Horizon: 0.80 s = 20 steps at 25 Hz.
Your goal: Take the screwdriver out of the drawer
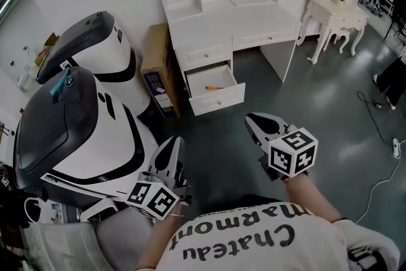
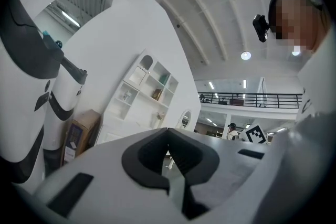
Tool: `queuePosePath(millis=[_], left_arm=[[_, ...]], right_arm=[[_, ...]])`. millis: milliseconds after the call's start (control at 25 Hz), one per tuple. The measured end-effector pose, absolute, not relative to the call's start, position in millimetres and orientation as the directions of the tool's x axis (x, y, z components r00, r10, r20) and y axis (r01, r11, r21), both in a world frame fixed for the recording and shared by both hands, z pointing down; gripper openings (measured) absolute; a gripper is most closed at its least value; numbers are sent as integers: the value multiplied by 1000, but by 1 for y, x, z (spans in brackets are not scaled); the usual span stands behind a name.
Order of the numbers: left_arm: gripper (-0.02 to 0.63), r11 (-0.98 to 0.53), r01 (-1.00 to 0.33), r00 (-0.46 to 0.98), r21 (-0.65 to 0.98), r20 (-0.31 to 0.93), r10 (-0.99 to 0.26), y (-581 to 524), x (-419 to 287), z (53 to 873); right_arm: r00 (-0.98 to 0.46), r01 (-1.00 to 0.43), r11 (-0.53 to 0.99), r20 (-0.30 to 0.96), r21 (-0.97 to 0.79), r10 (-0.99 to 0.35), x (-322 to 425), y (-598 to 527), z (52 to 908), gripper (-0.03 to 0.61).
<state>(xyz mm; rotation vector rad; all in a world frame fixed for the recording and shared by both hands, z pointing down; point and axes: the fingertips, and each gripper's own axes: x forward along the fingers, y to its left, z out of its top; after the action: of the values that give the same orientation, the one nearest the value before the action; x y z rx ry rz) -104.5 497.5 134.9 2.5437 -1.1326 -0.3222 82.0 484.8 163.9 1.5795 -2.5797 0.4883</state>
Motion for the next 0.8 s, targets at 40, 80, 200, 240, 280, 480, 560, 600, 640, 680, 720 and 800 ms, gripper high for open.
queuePosePath(millis=[40, 80, 200, 240, 280, 480, 560, 600, 640, 680, 720, 800], left_arm=[[23, -621, -674, 656, 399, -61, -752, 498, -105, 139], [23, -617, -674, 656, 406, -55, -753, 498, -106, 142], [23, -611, -673, 657, 417, -43, -753, 496, -108, 147], [23, -608, -674, 656, 420, -39, -754, 495, -109, 149], [23, -604, -675, 654, 423, -36, -756, 493, -110, 150], [23, -591, -682, 645, 431, -25, -763, 482, -115, 155], [23, -591, -684, 645, 428, -24, -764, 474, -115, 155], [23, -591, -684, 645, 428, -25, -764, 469, -114, 154], [23, -590, -685, 643, 427, -26, -765, 463, -113, 154], [23, -588, -687, 641, 428, -26, -767, 458, -113, 153], [23, -585, -689, 638, 428, -26, -770, 453, -113, 153], [23, -579, -693, 632, 430, -25, -775, 443, -113, 154]], right_arm=[[-469, -878, 420, 236, -230, -851, 80, 485, 166, 33], [-471, -877, 420, 242, -232, -848, 78, 485, 168, 32], [-475, -875, 422, 250, -237, -844, 74, 480, 171, 32], [-477, -874, 424, 252, -237, -842, 72, 477, 172, 32], [-479, -873, 427, 254, -236, -840, 71, 475, 172, 33], [-493, -867, 443, 265, -228, -829, 64, 461, 174, 32], [-492, -867, 443, 264, -227, -829, 64, 453, 173, 33], [-493, -867, 443, 265, -226, -829, 65, 448, 173, 32], [-494, -867, 445, 267, -224, -828, 66, 442, 172, 33], [-495, -866, 447, 269, -224, -826, 67, 437, 172, 32], [-498, -865, 448, 272, -225, -824, 67, 432, 173, 33], [-503, -862, 452, 280, -228, -818, 67, 419, 177, 32]])
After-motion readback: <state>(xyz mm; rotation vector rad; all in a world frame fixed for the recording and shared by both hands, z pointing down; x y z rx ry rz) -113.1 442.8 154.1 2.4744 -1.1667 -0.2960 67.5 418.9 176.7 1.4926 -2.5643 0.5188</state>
